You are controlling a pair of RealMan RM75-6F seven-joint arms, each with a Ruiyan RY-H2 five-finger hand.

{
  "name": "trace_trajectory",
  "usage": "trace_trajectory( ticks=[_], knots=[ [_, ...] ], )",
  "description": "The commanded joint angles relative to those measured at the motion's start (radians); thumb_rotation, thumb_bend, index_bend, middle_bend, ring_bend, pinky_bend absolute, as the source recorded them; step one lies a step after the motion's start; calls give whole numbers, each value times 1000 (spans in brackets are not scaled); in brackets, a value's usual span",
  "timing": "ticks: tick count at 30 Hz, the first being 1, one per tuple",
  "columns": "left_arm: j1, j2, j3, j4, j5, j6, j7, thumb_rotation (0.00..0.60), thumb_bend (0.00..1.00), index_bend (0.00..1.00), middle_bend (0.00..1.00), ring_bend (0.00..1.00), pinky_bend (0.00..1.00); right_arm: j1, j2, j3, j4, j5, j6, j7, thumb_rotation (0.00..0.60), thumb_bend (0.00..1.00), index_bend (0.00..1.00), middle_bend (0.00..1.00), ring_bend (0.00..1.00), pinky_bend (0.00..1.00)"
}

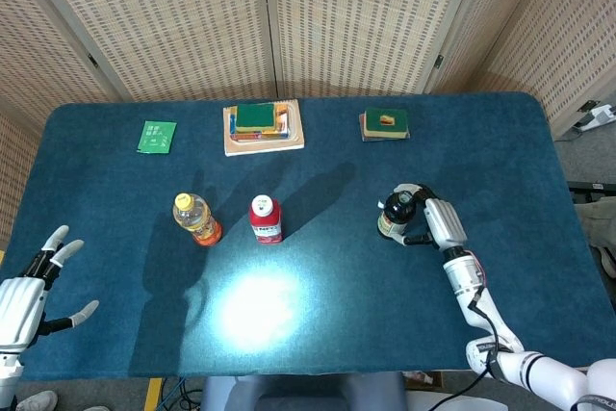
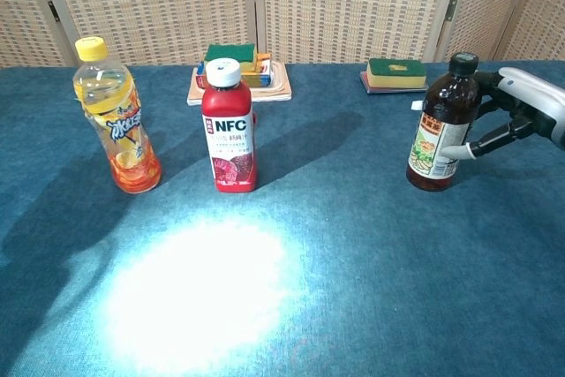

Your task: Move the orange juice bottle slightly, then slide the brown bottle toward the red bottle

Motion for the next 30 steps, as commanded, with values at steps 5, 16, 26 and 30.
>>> trace_trajectory(
  ticks=[5, 16, 26, 30],
  knots=[
    [2, 0, -1, -1, 1, -5, -6, 600, 143, 164, 23, 131, 373, 11, -35, 1, 64, 0, 9, 21, 600, 109, 275, 233, 139, 292],
    [4, 1, -3, -2, 4, -11, -7, 600, 143, 163, 23, 131, 373, 19, -68, -1, 121, 9, 1, 43, 600, 110, 275, 235, 140, 292],
    [5, -1, -5, 1, 2, -18, -7, 600, 144, 163, 23, 131, 373, 30, -112, 5, 177, 20, -12, 80, 600, 123, 294, 338, 242, 337],
    [4, -1, -5, 5, 1, -23, -5, 600, 143, 164, 23, 131, 373, 31, -139, 16, 204, 11, 32, 90, 600, 177, 405, 456, 374, 466]
  ],
)
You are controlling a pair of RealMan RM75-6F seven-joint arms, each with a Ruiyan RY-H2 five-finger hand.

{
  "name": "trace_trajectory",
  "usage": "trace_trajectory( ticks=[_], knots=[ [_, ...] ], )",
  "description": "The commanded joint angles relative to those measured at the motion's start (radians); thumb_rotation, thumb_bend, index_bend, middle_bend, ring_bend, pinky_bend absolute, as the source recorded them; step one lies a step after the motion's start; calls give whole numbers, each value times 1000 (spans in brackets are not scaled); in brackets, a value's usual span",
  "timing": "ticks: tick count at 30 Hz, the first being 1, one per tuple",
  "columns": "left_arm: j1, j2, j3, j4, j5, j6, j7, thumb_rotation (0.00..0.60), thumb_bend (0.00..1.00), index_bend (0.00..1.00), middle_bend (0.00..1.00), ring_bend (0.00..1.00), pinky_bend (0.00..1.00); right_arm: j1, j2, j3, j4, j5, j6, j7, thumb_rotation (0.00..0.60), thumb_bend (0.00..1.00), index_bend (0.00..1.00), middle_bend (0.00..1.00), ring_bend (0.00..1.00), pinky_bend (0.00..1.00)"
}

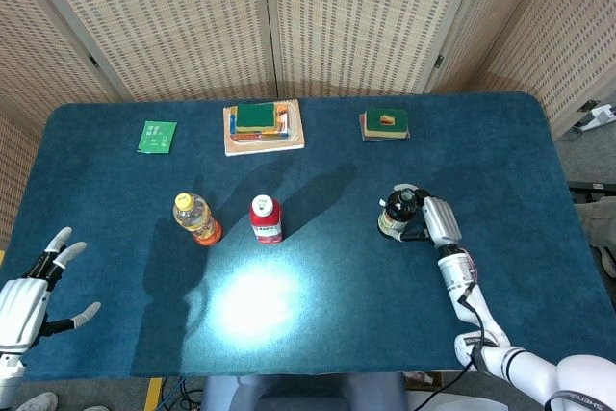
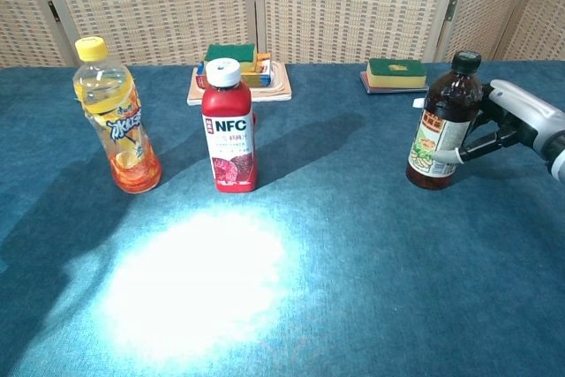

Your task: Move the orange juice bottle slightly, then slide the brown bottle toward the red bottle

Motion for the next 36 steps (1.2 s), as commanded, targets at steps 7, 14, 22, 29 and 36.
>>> trace_trajectory(
  ticks=[7, 14, 22, 29, 36],
  knots=[
    [-2, -5, -1, 8, -3, -9, 7, 600, 143, 163, 23, 131, 374, 13, -12, 18, -8, -17, 42, 24, 600, 211, 528, 570, 491, 586],
    [0, -12, -5, 15, -7, -7, 28, 600, 144, 163, 23, 131, 373, 49, 1, 27, -85, -25, 23, -33, 600, 213, 534, 575, 497, 588],
    [5, -7, -13, 21, -16, 3, 25, 600, 143, 163, 23, 131, 373, 95, -28, 33, -119, -25, 0, -99, 600, 212, 534, 575, 497, 588],
    [7, -5, -21, 22, -20, 10, 20, 600, 144, 164, 28, 131, 374, 129, -83, 28, -73, -34, -16, -77, 600, 212, 534, 575, 497, 588],
    [12, 2, -26, 22, -28, 18, 7, 600, 143, 164, 29, 131, 373, 153, -142, 31, 1, -35, -24, -27, 600, 212, 534, 575, 497, 588]
  ],
)
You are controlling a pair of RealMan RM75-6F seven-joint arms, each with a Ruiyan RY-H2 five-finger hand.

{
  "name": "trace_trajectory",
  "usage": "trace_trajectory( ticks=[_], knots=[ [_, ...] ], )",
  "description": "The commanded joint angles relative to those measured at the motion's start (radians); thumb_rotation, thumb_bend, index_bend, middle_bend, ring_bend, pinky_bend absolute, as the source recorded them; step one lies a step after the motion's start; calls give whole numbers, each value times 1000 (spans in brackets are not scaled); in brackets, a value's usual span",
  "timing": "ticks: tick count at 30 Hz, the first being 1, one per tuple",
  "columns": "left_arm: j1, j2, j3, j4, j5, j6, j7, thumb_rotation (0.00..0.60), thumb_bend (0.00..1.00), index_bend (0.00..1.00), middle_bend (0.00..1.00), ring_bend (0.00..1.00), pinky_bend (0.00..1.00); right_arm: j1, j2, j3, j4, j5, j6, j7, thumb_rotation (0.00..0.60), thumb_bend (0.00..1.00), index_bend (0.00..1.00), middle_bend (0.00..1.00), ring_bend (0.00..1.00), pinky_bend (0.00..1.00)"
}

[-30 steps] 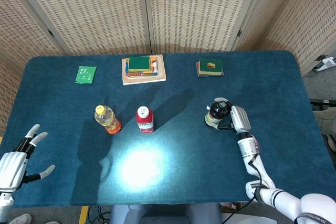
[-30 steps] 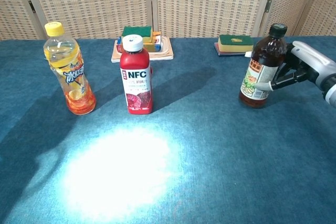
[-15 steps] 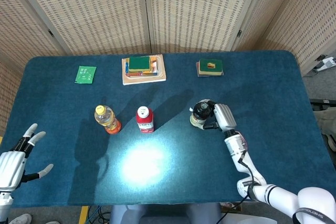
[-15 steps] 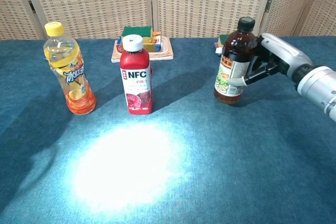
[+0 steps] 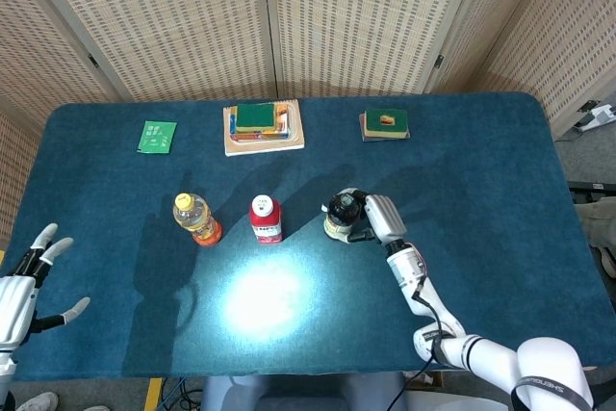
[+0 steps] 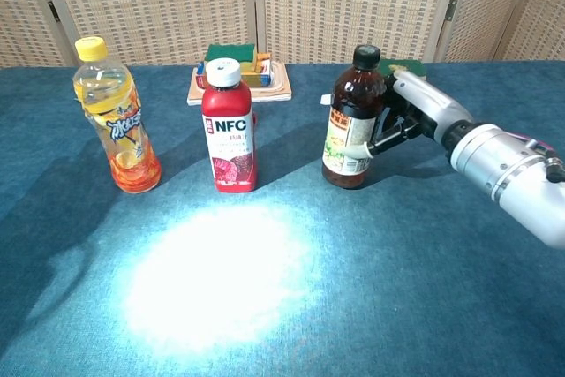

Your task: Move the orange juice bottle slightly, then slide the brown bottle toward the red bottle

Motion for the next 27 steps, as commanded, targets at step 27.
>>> trace_trajectory(
  ticks=[27],
  knots=[
    [3, 5, -4, 1, 2, -1, -7, 600, 143, 165, 30, 131, 373, 39, -48, -39, 109, -34, -23, 73, 600, 64, 388, 394, 412, 542]
  ],
)
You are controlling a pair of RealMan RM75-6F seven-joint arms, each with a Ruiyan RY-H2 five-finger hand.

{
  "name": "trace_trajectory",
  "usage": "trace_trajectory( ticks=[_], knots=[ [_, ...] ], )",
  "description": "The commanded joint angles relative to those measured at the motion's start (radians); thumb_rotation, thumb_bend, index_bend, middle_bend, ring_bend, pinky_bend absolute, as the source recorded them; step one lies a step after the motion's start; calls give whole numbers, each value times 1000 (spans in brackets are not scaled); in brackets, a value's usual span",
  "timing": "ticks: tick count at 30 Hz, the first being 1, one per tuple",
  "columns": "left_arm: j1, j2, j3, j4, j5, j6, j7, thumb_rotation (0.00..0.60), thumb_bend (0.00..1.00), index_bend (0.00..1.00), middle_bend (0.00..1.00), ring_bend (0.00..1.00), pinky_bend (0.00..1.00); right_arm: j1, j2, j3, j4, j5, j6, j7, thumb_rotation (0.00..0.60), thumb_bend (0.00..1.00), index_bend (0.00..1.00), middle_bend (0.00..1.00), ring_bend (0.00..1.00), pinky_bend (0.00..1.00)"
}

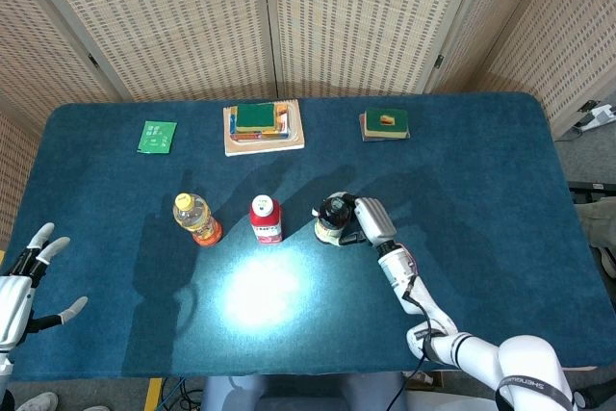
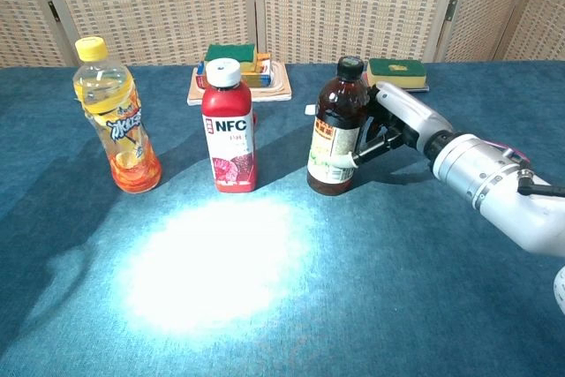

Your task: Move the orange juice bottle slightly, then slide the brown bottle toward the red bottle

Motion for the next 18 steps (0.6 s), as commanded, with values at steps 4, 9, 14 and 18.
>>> trace_trajectory(
  ticks=[4, 9, 14, 18],
  knots=[
    [0, -2, 0, 0, -4, -4, 5, 600, 144, 165, 30, 131, 373, 2, 33, -14, -27, -11, -14, -1, 600, 0, 197, 246, 317, 461],
    [0, -4, 1, 1, -4, -6, 9, 600, 143, 165, 30, 131, 373, 1, 53, -15, -49, -19, 0, -6, 600, 0, 34, 128, 224, 404],
    [0, -4, 0, 2, -6, -7, 9, 600, 143, 165, 30, 131, 373, -2, 88, -10, -100, -29, 33, -30, 600, 0, 0, 103, 195, 383],
    [0, -6, 1, 4, -6, -10, 13, 600, 144, 165, 30, 131, 373, -14, 146, -2, -192, -27, 59, -91, 600, 0, 0, 103, 192, 380]
  ],
)
